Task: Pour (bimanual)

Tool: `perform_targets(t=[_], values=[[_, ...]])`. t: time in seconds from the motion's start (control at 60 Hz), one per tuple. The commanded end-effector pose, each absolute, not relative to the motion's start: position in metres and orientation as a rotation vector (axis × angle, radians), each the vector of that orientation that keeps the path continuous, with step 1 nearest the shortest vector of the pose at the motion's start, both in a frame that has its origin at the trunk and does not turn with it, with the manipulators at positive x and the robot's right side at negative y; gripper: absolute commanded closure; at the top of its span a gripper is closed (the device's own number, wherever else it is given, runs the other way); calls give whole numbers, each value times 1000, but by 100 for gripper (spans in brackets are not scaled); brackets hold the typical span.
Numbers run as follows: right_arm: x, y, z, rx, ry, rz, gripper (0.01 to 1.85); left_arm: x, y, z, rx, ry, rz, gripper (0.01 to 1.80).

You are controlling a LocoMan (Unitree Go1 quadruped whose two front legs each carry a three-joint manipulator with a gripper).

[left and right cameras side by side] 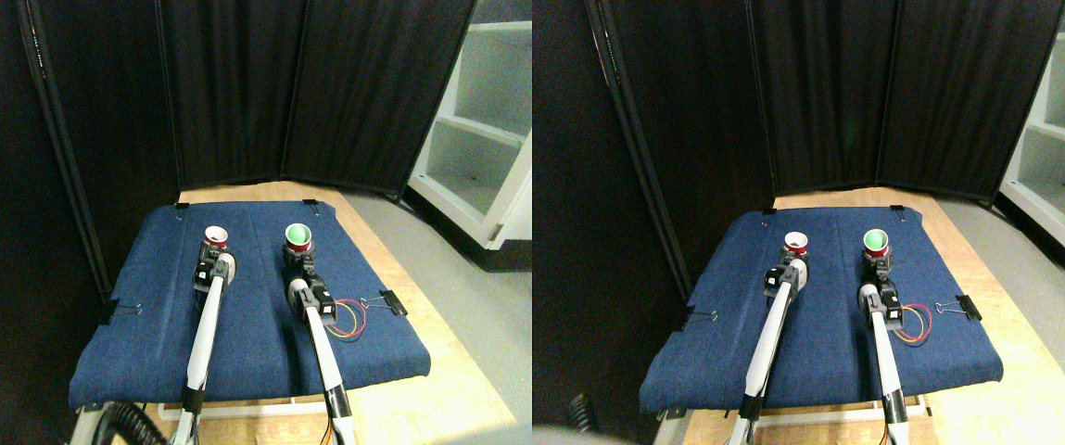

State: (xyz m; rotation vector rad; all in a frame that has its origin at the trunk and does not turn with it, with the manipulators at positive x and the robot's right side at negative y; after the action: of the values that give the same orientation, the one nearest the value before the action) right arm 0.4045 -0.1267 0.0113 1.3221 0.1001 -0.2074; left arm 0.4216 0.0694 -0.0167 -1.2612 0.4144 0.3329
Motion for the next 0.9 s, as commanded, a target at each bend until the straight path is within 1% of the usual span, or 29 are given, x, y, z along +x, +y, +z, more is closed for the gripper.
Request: perform_targets(t=[0.017, 0.083, 0.1, 0.15, 0.283, 0.35, 0.5, 0.683, 0.9], values=[[406, -122, 29, 1300, 55, -154, 153, 420, 64, -1, -1261, 403, 283, 148], [406, -121, 33, 1289, 60, -152, 153, 418, 62, 2, -1263, 405, 281, 148], [408, -120, 35, 1279, 64, -125, 153, 415, 59, 6, -1268, 413, 269, 148], [410, -120, 37, 1288, 71, -102, 152, 412, 55, 9, -1262, 422, 259, 148], [410, -116, 46, 1269, 76, -109, 153, 404, 50, 16, -1279, 449, 238, 148], [410, -115, 49, 1254, 77, -103, 153, 403, 50, 16, -1288, 468, 227, 148], [415, -111, 56, 1241, 98, -45, 153, 392, 45, 21, -1318, 518, 202, 148], [417, -104, 63, 1231, 107, -55, 153, 384, 42, 24, -1336, 537, 190, 148], [420, -97, 76, 1204, 129, -25, 152, 380, 37, 29, -1343, 561, 188, 148]])
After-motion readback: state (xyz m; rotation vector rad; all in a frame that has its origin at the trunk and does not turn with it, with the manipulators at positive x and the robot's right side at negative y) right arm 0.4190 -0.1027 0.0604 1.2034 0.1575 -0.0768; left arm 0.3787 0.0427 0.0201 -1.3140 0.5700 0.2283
